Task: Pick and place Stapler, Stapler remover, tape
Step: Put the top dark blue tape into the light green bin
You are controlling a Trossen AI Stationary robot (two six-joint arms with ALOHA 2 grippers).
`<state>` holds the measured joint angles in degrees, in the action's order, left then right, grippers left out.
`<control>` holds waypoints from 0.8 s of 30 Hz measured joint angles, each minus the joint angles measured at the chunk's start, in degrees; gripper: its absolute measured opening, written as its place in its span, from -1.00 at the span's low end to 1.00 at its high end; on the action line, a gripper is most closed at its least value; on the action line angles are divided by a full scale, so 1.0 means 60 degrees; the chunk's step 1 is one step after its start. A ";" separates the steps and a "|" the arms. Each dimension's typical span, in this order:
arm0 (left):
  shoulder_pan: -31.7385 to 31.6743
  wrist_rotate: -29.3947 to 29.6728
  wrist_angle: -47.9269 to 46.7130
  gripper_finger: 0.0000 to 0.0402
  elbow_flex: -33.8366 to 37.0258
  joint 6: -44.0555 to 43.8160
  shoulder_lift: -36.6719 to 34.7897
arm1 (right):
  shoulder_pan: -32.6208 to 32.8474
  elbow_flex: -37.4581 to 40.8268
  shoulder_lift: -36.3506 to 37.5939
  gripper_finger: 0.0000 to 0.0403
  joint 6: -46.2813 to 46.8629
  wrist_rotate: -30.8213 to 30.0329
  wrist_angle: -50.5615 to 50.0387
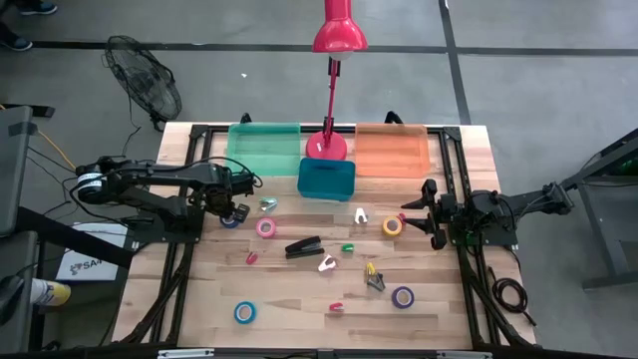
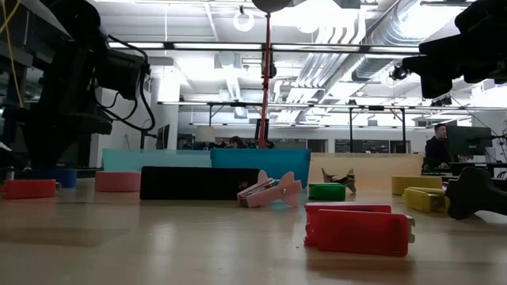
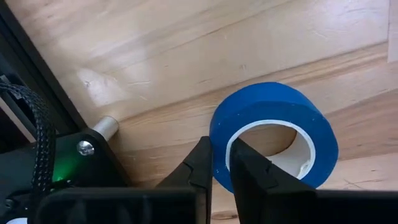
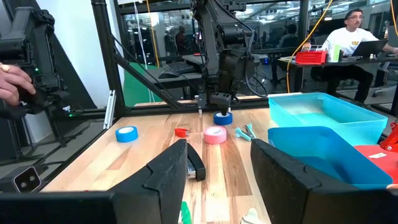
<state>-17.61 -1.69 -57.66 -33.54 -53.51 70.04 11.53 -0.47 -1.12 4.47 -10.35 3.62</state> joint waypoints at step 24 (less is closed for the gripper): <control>-0.0785 0.2494 -0.0378 -0.87 -0.3147 0.1156 0.0058 | -0.0003 0.0000 0.0003 -0.16 0.0000 0.0000 0.0000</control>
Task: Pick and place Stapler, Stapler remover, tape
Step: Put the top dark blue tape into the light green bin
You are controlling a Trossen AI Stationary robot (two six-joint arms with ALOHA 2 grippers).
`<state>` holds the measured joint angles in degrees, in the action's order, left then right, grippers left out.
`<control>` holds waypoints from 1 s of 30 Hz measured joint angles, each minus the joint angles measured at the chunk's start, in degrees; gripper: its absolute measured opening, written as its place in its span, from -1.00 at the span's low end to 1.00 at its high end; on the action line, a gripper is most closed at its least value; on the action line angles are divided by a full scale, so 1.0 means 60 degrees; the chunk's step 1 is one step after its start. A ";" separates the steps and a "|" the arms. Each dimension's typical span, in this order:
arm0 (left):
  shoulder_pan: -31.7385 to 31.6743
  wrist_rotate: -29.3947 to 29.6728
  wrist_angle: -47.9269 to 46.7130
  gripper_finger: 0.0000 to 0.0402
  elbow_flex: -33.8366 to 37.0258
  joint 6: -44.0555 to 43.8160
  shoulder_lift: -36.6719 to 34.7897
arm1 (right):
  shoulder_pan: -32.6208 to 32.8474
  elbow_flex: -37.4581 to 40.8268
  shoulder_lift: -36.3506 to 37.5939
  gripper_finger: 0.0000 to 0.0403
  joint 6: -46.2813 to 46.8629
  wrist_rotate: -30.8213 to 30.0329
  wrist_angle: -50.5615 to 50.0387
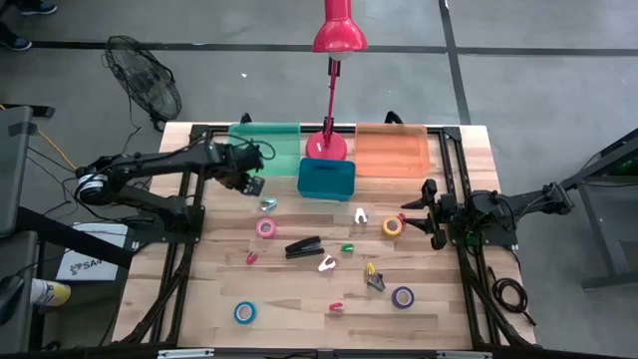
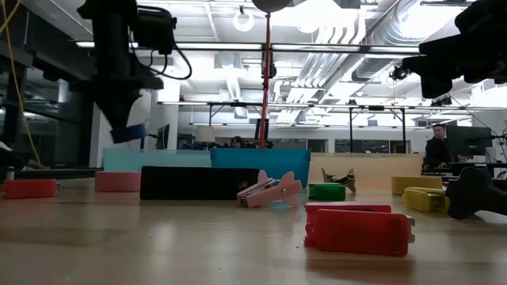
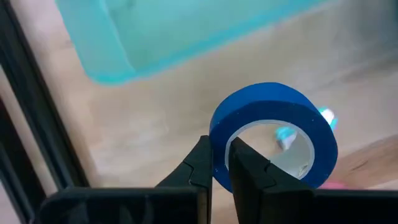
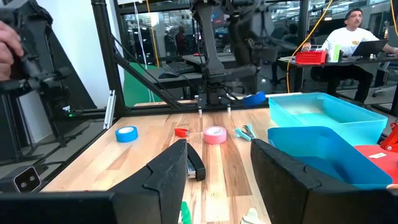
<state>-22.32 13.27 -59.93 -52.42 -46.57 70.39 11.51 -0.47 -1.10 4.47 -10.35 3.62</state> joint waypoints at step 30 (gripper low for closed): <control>-0.3550 0.0889 0.0348 -0.76 -0.2091 0.3489 0.3573 | 0.0000 0.0000 -0.0002 -0.16 -0.0001 0.0001 0.0002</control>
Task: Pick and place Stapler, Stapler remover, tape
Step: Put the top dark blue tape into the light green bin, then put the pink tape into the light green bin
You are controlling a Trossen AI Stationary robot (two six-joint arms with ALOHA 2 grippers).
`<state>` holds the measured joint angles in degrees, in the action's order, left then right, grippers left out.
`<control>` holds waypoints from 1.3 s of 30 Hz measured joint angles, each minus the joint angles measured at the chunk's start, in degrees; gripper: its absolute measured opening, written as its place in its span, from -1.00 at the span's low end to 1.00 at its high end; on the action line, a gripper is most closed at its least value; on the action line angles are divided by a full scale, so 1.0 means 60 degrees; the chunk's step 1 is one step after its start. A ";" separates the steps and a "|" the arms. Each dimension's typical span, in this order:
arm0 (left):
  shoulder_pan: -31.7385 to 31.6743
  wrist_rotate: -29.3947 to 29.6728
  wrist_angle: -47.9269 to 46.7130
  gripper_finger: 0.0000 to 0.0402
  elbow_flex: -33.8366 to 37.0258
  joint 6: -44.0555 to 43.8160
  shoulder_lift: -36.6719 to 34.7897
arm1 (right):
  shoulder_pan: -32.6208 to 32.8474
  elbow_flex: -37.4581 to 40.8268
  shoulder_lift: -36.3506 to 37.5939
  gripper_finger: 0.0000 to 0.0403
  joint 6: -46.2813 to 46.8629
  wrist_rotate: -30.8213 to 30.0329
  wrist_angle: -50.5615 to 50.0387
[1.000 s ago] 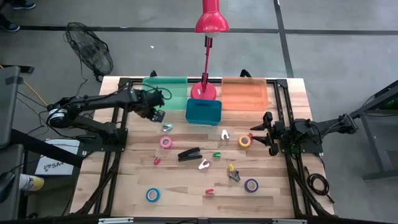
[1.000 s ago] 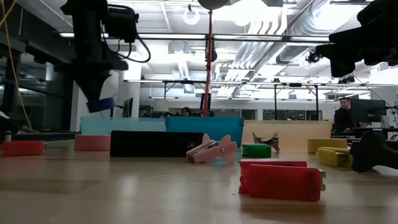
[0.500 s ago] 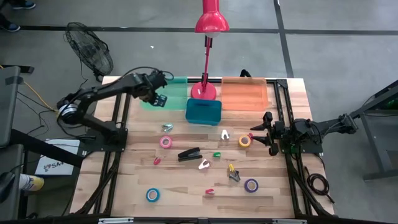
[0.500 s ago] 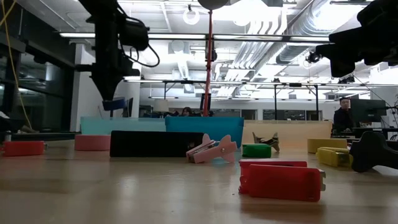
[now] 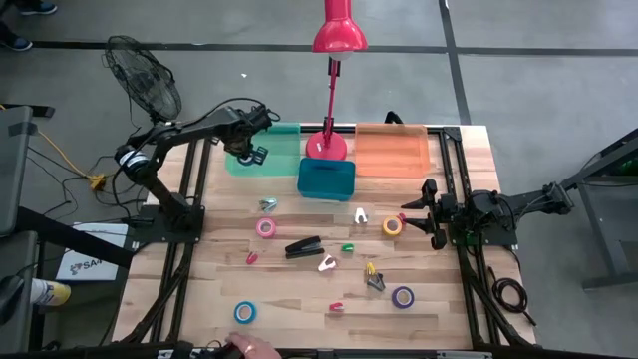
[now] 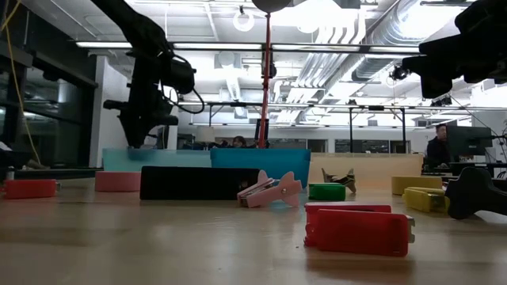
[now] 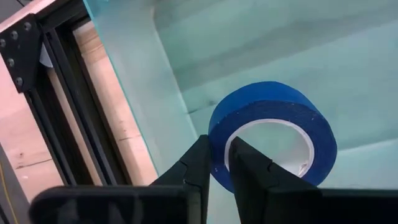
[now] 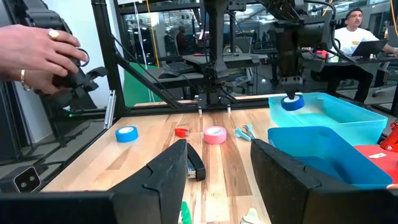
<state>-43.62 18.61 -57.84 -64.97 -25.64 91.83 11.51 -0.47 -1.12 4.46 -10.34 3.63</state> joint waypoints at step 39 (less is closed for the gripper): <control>0.3675 -0.2388 -0.2247 -0.40 0.0004 -0.3882 -0.1711 | 0.0000 0.0000 -0.0001 -0.16 0.0000 0.0002 -0.0002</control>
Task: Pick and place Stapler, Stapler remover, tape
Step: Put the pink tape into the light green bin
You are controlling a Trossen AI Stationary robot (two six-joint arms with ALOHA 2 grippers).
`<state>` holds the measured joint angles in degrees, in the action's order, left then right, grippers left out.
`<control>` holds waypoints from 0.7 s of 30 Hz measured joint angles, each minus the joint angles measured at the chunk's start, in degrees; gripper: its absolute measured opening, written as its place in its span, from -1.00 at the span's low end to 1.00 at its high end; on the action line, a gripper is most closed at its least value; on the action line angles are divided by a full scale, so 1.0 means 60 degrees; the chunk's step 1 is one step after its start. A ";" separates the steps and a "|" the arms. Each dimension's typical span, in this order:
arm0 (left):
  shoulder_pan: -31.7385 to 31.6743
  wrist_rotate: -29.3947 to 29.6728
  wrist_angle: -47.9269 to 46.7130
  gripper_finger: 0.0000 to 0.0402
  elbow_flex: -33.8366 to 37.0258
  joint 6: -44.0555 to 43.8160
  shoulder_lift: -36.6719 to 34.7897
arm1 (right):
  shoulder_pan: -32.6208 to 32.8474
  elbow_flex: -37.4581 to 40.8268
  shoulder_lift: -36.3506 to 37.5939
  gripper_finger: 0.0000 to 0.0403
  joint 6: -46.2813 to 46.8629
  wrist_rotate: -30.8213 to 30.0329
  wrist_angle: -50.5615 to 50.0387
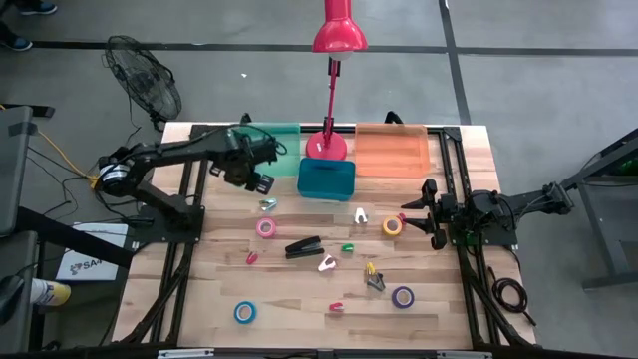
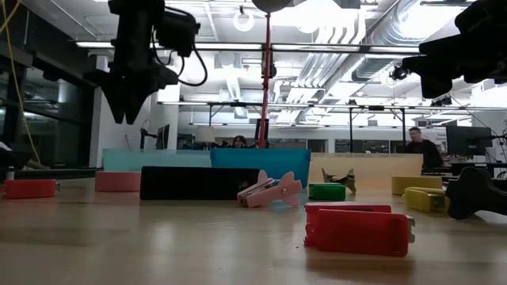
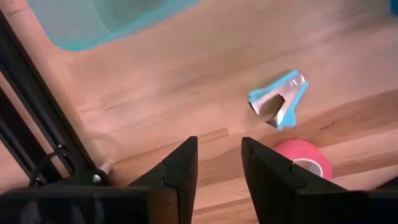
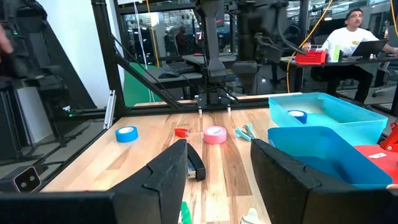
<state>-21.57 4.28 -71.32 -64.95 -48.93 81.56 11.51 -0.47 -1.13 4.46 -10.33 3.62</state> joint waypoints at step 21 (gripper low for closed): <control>0.3548 0.1004 0.1545 -0.40 0.1226 -0.1184 0.0004 | 0.0000 0.0001 0.0000 -0.16 0.0001 -0.0001 0.0000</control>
<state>-0.28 10.31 -62.05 -57.59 -56.03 81.58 11.51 -0.47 -1.13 4.47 -10.33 3.62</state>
